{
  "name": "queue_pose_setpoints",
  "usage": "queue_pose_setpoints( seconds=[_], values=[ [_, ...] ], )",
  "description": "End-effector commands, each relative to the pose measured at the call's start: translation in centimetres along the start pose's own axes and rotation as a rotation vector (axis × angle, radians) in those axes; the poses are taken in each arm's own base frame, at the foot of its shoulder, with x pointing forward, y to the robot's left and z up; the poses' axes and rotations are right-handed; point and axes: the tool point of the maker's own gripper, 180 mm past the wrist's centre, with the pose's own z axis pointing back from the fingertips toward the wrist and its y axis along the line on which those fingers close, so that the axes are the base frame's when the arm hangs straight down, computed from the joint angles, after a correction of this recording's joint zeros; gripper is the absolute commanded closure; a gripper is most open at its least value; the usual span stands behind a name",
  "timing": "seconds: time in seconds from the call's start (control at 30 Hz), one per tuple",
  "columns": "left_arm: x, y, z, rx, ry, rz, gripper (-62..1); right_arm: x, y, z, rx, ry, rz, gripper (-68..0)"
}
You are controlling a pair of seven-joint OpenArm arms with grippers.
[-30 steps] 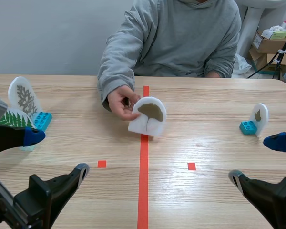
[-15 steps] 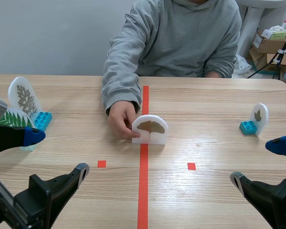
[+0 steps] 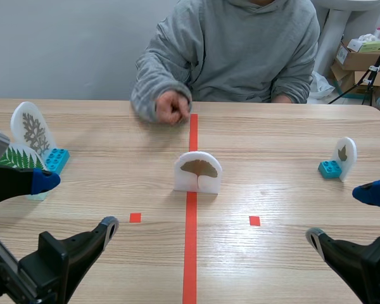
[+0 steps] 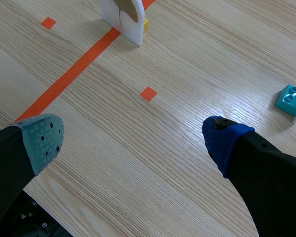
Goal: Do the leaf sorting experiment
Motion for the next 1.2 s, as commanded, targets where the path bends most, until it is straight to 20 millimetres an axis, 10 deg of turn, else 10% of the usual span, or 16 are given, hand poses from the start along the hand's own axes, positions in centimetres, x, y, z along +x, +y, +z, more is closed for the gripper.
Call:
queue_pose_setpoints(
  seconds=[0.0, 1.17],
  values=[
    [0.51, 0.16, 0.02, 0.006, -0.025, 0.01, -62.3, 0.49, -0.36, -0.04, -0.004, -0.022, 0.001, -57.3],
    [0.49, 0.16, 0.02, 0.006, -0.024, 0.01, -62.3, 0.26, -0.61, -0.1, -0.015, -0.004, 0.044, -57.4]
  ],
)
